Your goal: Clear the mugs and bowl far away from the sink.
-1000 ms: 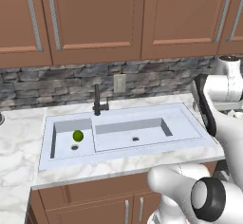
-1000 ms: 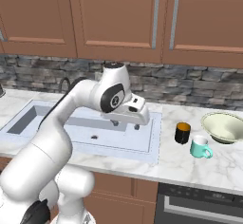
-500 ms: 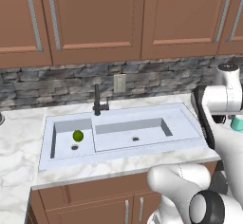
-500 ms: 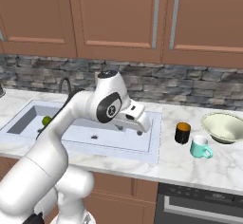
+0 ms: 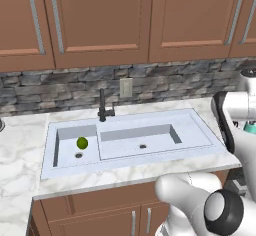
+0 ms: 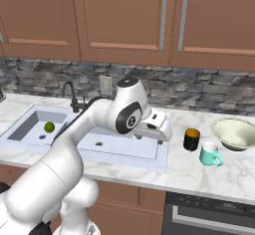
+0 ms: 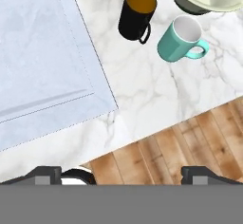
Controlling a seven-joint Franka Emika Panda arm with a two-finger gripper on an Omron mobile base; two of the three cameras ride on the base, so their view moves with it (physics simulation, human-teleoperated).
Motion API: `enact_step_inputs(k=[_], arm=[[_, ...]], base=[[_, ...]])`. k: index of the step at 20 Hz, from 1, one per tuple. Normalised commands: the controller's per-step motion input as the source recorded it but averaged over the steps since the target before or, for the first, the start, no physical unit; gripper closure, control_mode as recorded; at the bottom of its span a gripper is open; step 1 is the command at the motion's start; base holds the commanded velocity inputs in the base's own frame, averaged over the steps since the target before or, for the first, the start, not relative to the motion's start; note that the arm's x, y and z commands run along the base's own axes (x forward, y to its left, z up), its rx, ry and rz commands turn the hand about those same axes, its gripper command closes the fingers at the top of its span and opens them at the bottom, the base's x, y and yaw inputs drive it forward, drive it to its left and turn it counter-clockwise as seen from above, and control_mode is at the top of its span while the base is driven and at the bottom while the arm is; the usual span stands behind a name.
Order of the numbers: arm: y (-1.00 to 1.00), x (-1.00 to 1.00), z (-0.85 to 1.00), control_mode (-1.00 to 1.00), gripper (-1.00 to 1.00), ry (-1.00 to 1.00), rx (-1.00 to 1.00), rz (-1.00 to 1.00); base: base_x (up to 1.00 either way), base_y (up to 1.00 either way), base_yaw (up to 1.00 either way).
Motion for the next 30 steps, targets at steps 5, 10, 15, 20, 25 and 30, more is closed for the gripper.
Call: enact_step_inputs(k=[5,10,15,20,25,30], arm=[[-0.65,0.06,-0.11,-1.00,-1.00,0.00,0.00,0.03],[-0.52,0.23,-0.15,-1.00,-1.00,0.00,0.00,0.04],[-0.16,0.37,-0.19,-1.00,-1.00,0.00,-0.01,0.01],[-0.04,0.38,-0.16,-1.00,-1.00,0.00,0.00,0.00],[-0.04,0.40,-0.17,-1.00,-1.00,0.00,0.00,0.00],[-0.18,0.40,-0.19,-1.00,-1.00,0.00,0.00,0.00]], base=[[0.00,0.00,0.00],[0.00,0.00,0.00],[0.00,0.00,0.00],[0.00,0.00,0.00],[0.00,0.00,0.00],[0.00,0.00,0.00]])
